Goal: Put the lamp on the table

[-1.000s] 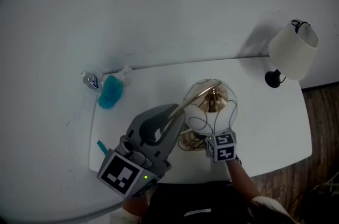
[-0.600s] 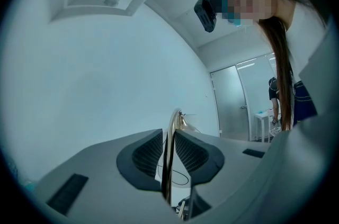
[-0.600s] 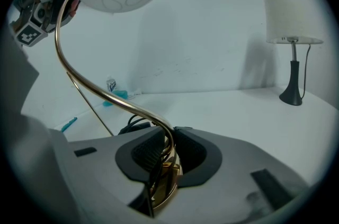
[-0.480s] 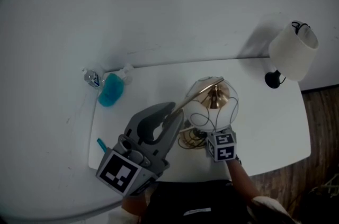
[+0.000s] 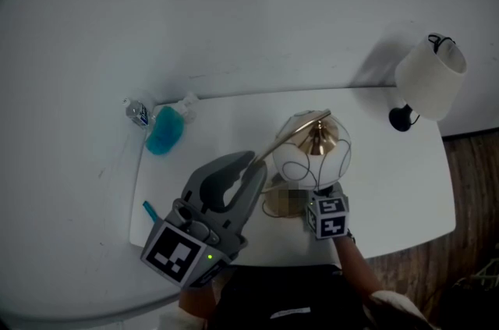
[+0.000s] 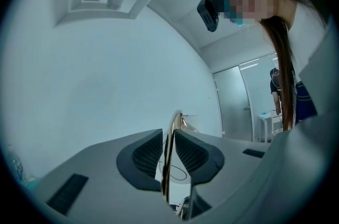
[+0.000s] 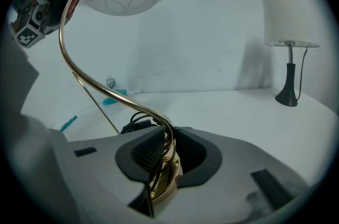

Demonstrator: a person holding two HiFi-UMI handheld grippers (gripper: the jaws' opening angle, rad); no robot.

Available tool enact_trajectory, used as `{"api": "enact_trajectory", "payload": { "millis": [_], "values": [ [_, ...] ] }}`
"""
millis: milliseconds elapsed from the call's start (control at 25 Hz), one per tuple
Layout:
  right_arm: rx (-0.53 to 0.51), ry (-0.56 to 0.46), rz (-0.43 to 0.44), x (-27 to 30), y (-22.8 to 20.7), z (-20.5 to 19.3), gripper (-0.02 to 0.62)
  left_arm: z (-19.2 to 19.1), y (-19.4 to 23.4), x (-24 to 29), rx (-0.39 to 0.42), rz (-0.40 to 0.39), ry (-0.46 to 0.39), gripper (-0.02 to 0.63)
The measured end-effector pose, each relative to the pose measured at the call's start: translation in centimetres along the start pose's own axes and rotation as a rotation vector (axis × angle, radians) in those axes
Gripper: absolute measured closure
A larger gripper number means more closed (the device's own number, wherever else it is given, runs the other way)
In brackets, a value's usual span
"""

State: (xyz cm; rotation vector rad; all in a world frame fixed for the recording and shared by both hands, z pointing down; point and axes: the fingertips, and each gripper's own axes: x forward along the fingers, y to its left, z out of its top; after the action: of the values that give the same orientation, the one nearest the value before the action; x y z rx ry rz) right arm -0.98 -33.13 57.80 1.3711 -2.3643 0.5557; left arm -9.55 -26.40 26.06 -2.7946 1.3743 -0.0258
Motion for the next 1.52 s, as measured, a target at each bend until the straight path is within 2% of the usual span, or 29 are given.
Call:
{"api": "enact_trajectory", "payload": {
  "millis": [520,1520],
  "values": [
    [-0.025,0.003,-0.012,-1.4,0.1,-0.1,0.518,0.1,0.0,-2.1,0.0,0.044,-0.016,0.518],
    [-0.056,-0.037,-0.041,-4.6,1.3,-0.1,0.541,-1.7,-1.3,-5.5,-0.024,0.062,0.001,0.54]
  ]
}}
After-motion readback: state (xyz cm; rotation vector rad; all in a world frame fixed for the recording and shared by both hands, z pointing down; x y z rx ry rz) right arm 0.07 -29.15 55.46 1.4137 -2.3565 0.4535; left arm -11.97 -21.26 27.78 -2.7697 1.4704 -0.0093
